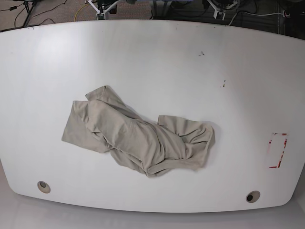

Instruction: Layout the t-shirt on the table in an organized manner, then fold the t-shirt properly

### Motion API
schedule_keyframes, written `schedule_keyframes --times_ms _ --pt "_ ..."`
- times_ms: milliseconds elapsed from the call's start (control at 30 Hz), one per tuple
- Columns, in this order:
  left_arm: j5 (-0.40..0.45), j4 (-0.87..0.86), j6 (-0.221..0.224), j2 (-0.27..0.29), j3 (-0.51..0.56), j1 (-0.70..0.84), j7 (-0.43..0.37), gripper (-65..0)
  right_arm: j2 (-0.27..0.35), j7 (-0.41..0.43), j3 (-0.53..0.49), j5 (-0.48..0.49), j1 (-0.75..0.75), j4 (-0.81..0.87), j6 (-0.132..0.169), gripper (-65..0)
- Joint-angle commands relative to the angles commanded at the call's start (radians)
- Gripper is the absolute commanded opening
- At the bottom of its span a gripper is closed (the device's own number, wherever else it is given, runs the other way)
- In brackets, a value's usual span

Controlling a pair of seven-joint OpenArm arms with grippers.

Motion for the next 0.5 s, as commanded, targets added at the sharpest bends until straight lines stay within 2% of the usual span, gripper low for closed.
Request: schedule_keyframes --times_ms 133,300,500 --pt "0.000 0.002 0.000 -0.025 0.000 0.020 0.000 -35.0 -0.005 0.000 -0.005 0.000 -0.061 0.069 0.000 -64.8" --pt "-0.002 0.005 0.000 -0.028 -0.003 0.048 -0.003 -35.0 -0.028 0.000 -0.005 0.002 -0.115 0.115 0.000 -64.8" --pt "-0.002 0.115 -0.002 -0.051 -0.060 0.130 -0.003 -35.0 -0.044 0.000 -0.005 0.002 -0.190 0.180 0.000 -64.8"
